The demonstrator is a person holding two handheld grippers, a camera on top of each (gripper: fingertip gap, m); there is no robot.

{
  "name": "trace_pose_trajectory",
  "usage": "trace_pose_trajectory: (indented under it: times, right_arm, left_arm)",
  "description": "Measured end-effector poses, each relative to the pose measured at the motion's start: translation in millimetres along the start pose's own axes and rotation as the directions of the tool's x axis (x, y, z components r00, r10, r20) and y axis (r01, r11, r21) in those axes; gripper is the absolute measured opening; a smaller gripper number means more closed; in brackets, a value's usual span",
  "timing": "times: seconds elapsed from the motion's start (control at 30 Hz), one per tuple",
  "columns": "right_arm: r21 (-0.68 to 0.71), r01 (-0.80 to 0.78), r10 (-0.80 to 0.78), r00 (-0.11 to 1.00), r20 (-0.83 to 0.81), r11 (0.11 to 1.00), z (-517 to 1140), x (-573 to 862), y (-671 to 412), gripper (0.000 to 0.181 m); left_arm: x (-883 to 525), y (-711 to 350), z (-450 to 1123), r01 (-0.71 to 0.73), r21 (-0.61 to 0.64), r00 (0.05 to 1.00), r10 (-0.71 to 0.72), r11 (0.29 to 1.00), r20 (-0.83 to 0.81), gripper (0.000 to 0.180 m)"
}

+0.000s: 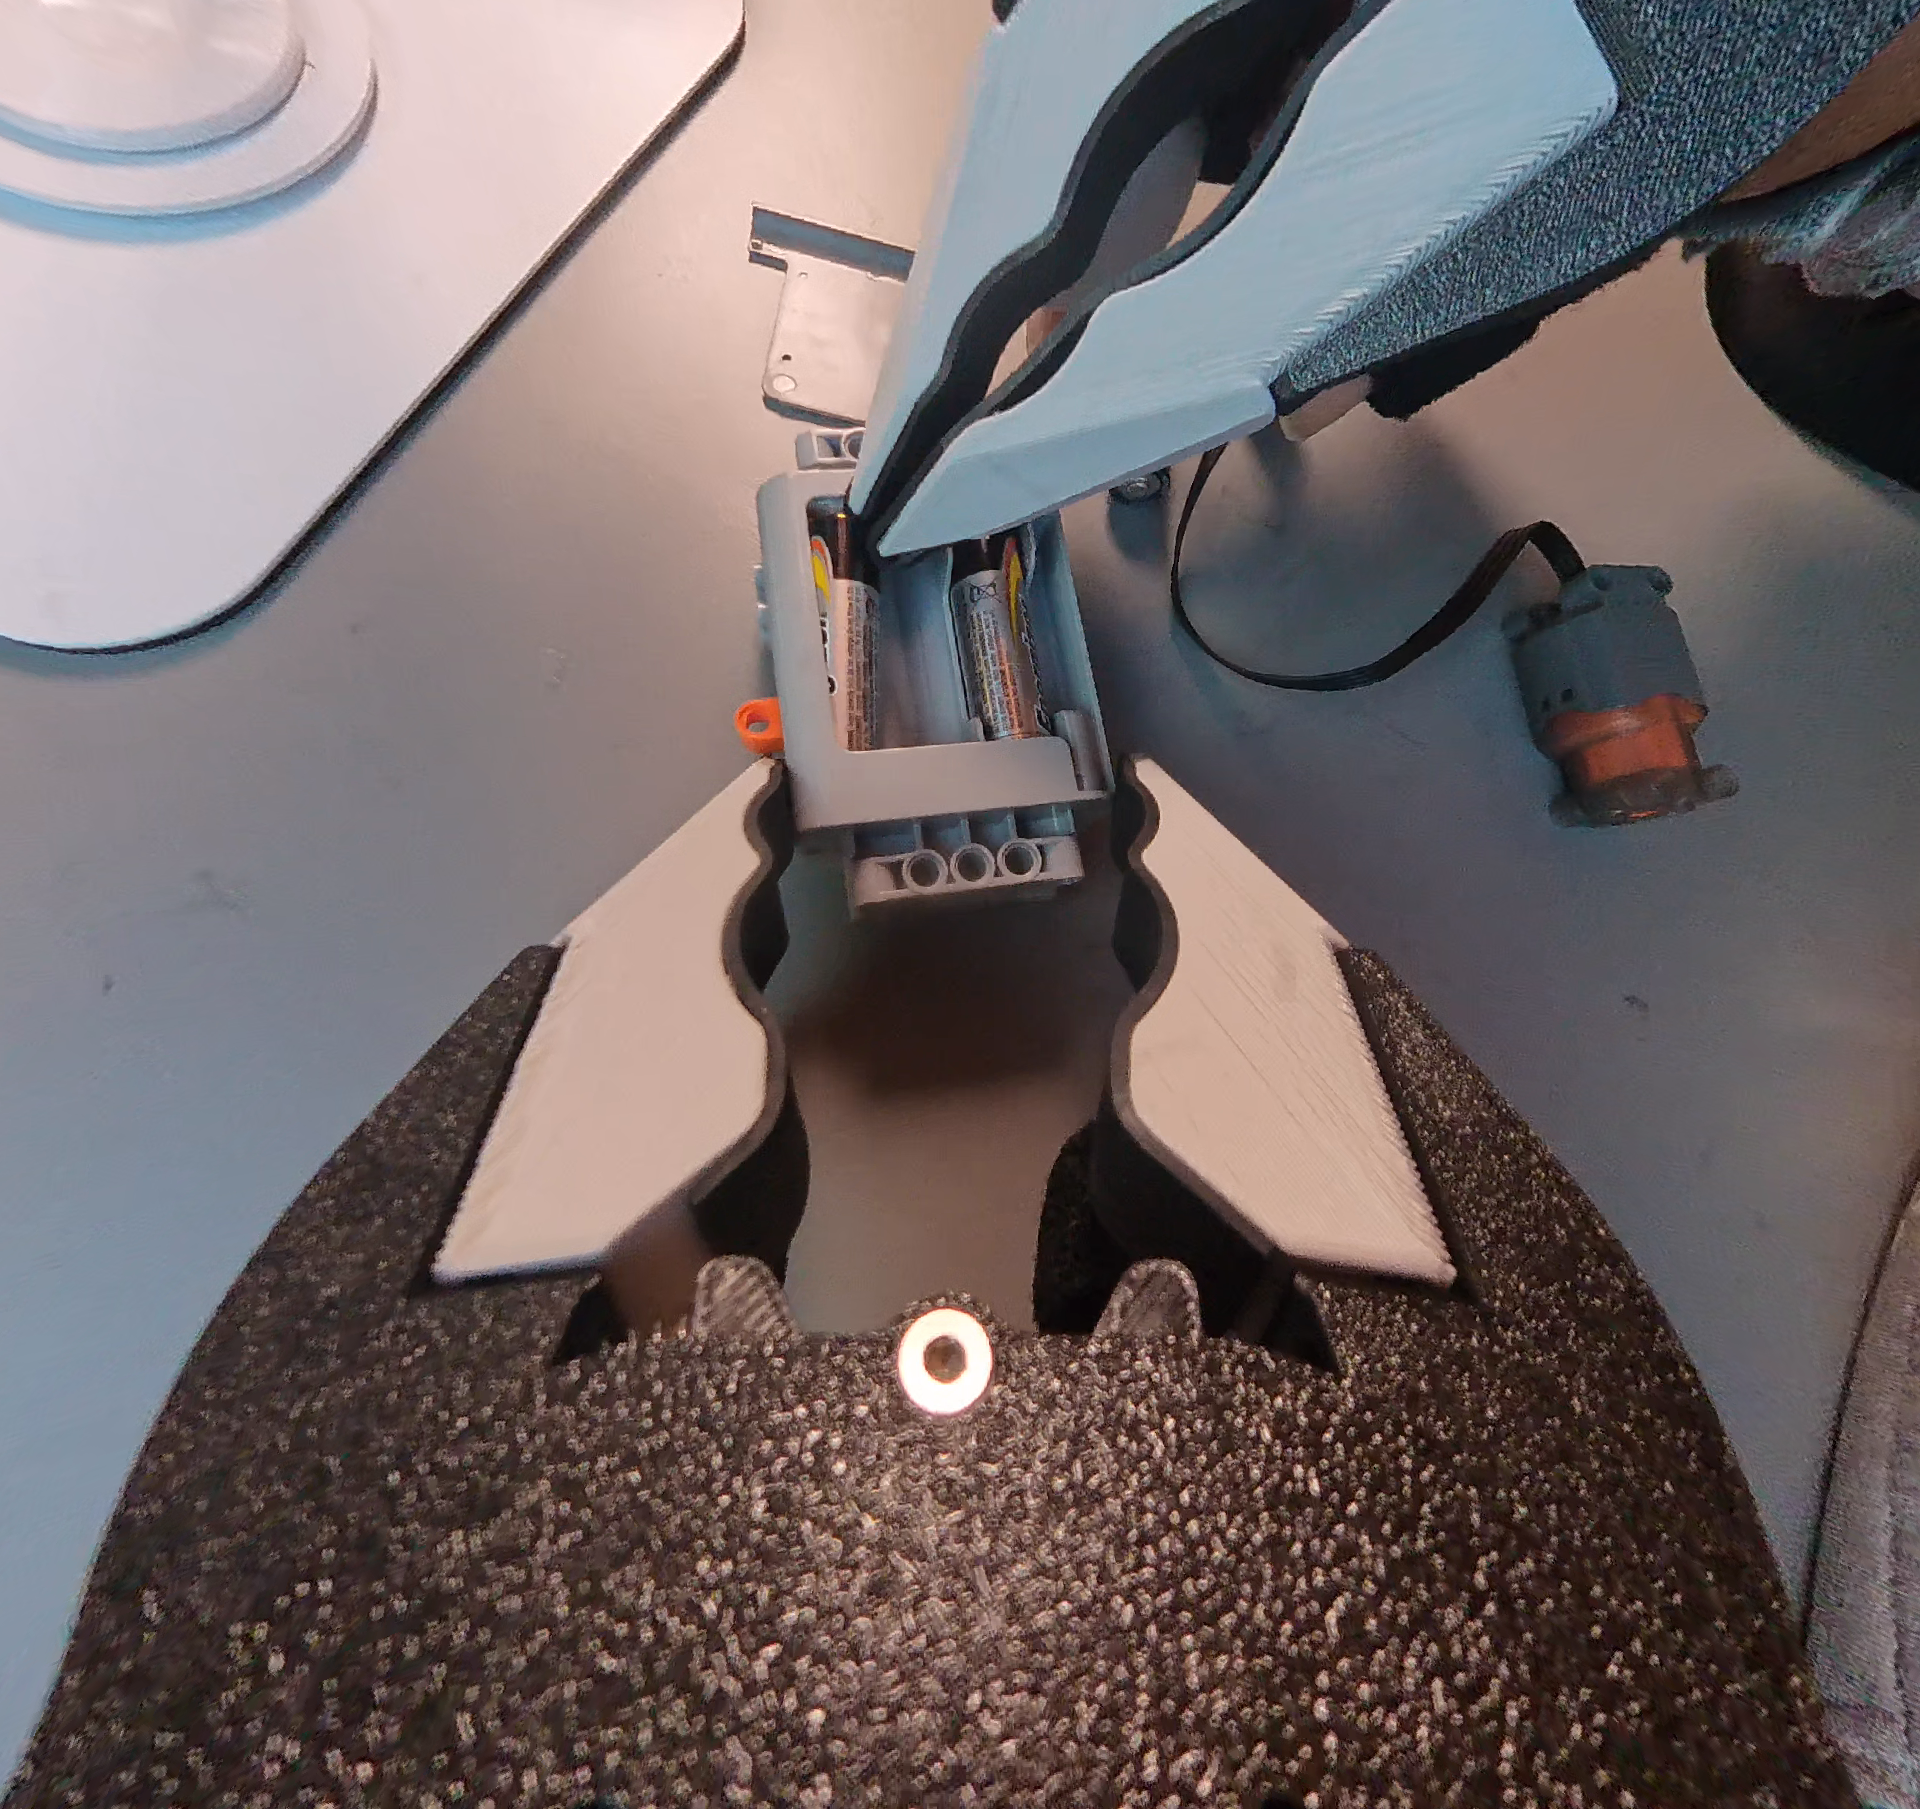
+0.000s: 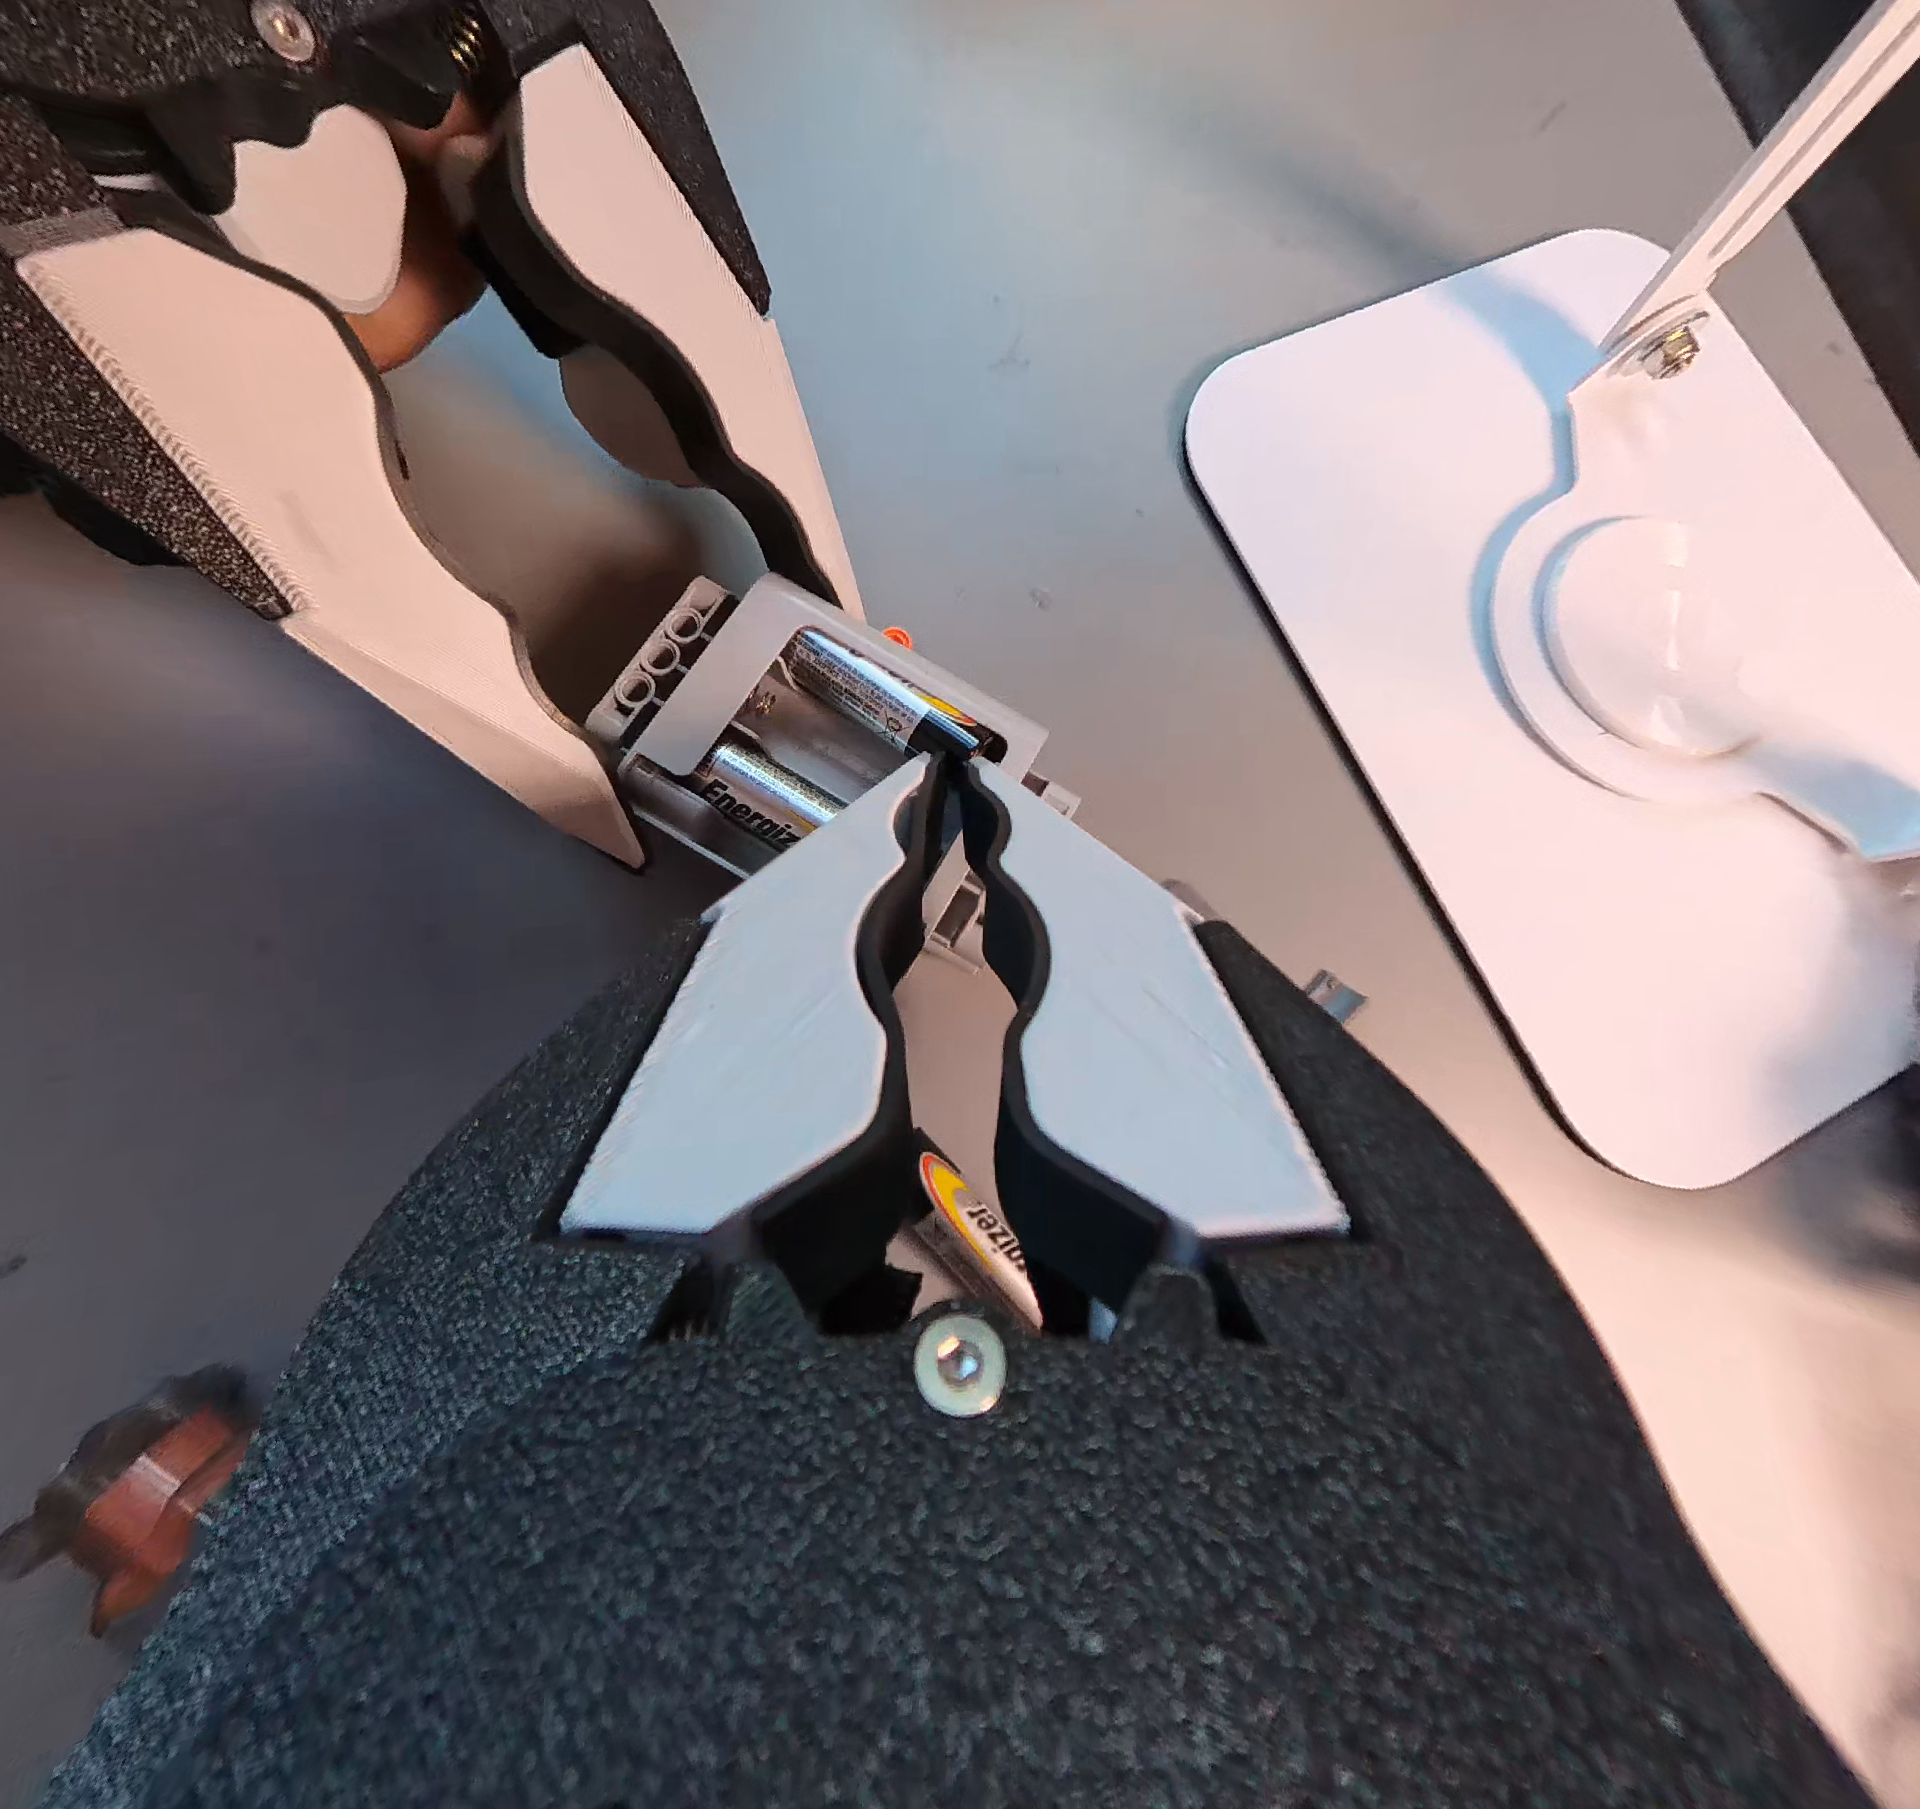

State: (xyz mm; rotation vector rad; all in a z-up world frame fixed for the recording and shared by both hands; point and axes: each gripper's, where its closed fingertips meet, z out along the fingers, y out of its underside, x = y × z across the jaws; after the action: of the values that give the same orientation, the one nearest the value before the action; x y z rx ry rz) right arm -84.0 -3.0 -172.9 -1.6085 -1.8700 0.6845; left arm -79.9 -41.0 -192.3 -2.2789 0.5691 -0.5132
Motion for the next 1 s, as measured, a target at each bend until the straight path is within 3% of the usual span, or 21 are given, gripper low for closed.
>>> trace_pose_trajectory:
  times: [0.2,0.23,0.3,0.57,0.73,0.87,1.0]
  right_arm:
    - [-0.149,0.112,-0.135,0.979,-0.151,0.982,3,3,0,0.000]
    - [-0.150,0.115,-0.137,0.980,-0.145,0.982,4,0,0,0.008]
    - [-0.110,0.054,-0.067,0.990,-0.121,0.992,2,-2,-2,0.018]
    - [0.014,-0.058,0.059,0.997,-0.047,0.998,-16,-11,-10,0.019]
    - [0.032,0.009,-0.006,0.996,-0.089,0.999,-25,7,-11,0.021]
    - [-0.042,0.122,-0.119,0.991,0.061,0.992,-44,12,20,0.031]
    - [-0.162,0.114,-0.084,0.980,0.182,0.980,-54,12,65,0.041]
  left_arm:
    - [0,0,1,0.004,0.001,1.000,-0.004,1.000,0.009,0.060]
    - [-1,-1,1,0.020,0.009,1.000,-0.020,1.000,0.004,0.060]
    - [-2,-1,1,0.033,0.014,0.999,-0.034,0.999,0.003,0.060]
    - [-2,-1,1,0.033,0.013,0.999,-0.033,0.999,-0.007,0.060]
    - [-1,0,0,-0.011,0.011,1.000,0.012,1.000,-0.025,0.060]
    - [1,4,-3,-0.054,-0.007,0.996,0.053,0.999,-0.067,0.060]
    - [3,7,-6,-0.088,-0.013,0.990,0.087,0.996,-0.107,0.060]
